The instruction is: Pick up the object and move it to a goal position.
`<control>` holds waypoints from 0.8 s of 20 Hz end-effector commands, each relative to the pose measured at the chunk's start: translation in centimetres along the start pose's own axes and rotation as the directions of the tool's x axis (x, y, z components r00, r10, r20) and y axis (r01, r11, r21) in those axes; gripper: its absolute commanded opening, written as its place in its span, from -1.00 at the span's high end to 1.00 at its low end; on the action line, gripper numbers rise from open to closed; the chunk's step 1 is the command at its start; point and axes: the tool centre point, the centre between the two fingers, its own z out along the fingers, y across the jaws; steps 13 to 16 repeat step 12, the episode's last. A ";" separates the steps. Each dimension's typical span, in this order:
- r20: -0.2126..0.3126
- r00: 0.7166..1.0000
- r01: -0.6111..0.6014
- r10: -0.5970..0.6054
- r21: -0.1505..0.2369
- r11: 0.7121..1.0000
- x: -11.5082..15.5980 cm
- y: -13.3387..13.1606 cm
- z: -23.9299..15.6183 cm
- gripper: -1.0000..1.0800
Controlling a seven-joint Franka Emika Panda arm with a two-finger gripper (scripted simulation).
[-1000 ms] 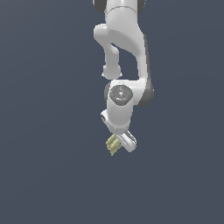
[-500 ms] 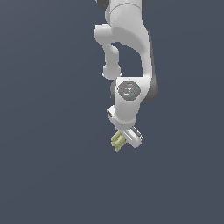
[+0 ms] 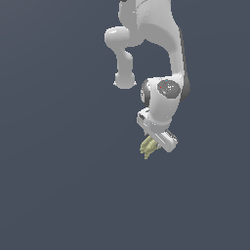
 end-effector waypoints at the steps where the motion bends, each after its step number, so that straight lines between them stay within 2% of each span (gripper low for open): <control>1: 0.000 1.000 -0.001 0.001 0.001 1.000 -2.3 -0.1 -0.1 1.00; 8: 0.000 1.000 -0.001 0.001 0.001 1.000 -6.4 -0.5 -0.2 1.00; 16: 0.000 1.000 -0.001 0.001 0.001 1.000 -7.0 -0.6 -0.2 1.00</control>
